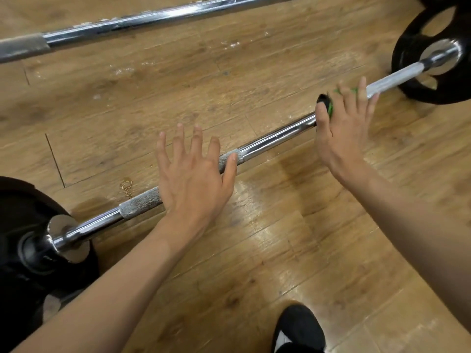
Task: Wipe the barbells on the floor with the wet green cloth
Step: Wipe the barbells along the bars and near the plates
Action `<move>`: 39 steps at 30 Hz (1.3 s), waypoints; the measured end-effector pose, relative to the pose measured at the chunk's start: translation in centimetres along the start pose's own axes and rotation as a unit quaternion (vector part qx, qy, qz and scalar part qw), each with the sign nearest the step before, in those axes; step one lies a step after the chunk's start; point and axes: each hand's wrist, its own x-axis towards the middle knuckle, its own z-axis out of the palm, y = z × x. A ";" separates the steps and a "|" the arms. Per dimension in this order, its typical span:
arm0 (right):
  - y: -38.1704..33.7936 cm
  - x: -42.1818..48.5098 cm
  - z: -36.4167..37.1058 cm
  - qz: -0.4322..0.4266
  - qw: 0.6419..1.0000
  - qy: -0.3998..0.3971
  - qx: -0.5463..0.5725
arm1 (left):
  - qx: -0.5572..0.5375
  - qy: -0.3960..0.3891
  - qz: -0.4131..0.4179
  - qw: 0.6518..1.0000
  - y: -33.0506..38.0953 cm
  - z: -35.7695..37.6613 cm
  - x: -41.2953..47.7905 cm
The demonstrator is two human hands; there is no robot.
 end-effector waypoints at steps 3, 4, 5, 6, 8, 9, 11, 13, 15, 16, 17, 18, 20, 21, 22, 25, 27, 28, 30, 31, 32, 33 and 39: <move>-6.1 -3.3 0.2 -0.073 0.997 -0.007 0.028 | 0.001 -0.005 -0.004 1.000 -0.1 -0.1 0.4; -8.0 -5.5 0.5 -0.119 0.992 -0.019 0.035 | 0.001 -0.008 -0.005 1.000 -0.2 -0.1 0.5; -9.5 -7.3 0.5 -0.153 0.986 -0.041 0.045 | 0.002 -0.009 -0.005 1.000 -0.2 -0.1 0.6; -10.2 -8.1 0.6 -0.181 0.980 -0.058 0.054 | 0.004 -0.010 -0.005 1.000 -0.2 -0.1 0.7; -9.3 -6.9 0.7 -0.222 0.972 -0.066 0.041 | 0.002 -0.014 -0.004 1.000 -0.3 -0.1 0.8; -8.1 -5.7 0.8 -0.223 0.973 -0.062 0.019 | 0.000 -0.014 -0.005 1.000 -0.4 -0.1 0.8; -4.9 -3.1 0.8 -0.175 0.983 -0.050 -0.019 | -0.001 -0.013 -0.004 1.000 -0.4 0.0 0.9; -1.9 -1.1 0.7 -0.106 0.993 -0.040 -0.044 | 0.001 -0.014 -0.006 1.000 -0.5 0.0 0.9; -1.1 0.7 0.7 -0.032 0.999 -0.031 -0.031 | 0.008 -0.007 -0.007 1.000 -0.5 0.0 1.0; -1.8 1.3 0.6 0.001 1.000 -0.027 -0.009 | 0.010 -0.004 -0.006 1.000 -0.5 0.0 1.0; -3.3 1.5 0.5 0.018 1.000 -0.018 0.015 | 0.012 -0.003 -0.004 1.000 -0.5 -0.1 1.1; -5.1 1.0 0.5 0.003 0.999 -0.003 0.033 | 0.014 -0.004 -0.003 1.000 -0.5 -0.1 1.1; -8.7 -2.3 1.1 -0.094 0.993 0.027 0.062 | 0.020 -0.007 0.001 1.000 -0.4 -0.1 1.0; -10.1 -4.2 1.5 -0.147 0.985 0.030 0.084 | 0.022 -0.005 0.002 1.000 -0.4 -0.1 0.9; -10.9 -5.6 1.5 -0.191 0.977 0.031 0.095 | 0.024 -0.003 0.004 1.000 -0.3 -0.1 0.8; -8.5 -4.8 1.5 -0.269 0.959 0.041 0.079 | 0.020 -0.001 0.003 1.000 -0.3 -0.1 0.6; -4.7 -2.2 1.7 -0.219 0.973 0.049 0.057 | 0.018 -0.003 0.004 1.000 -0.3 0.0 0.5; -2.6 -0.6 1.7 -0.171 0.983 0.050 0.037 | 0.019 -0.002 0.004 1.000 -0.3 0.1 0.5; 1.0 1.9 1.2 -0.069 0.997 0.033 -0.003 | 0.021 -0.003 0.004 1.000 -0.3 0.1 0.5; 2.0 3.0 0.9 -0.030 0.999 0.021 -0.005 | 0.022 -0.001 0.004 1.000 -0.3 0.1 0.4; 2.2 3.6 0.6 -0.002 1.000 0.005 0.002 | 0.021 0.002 0.002 1.000 -0.3 0.1 0.4; 1.5 3.8 0.3 0.017 1.000 -0.011 0.008 | 0.019 0.002 0.001 1.000 -0.2 0.1 0.5; -10.2 -4.7 1.4 -0.090 0.990 0.018 0.104 | 0.022 -0.014 -0.001 1.000 -0.1 -0.1 0.4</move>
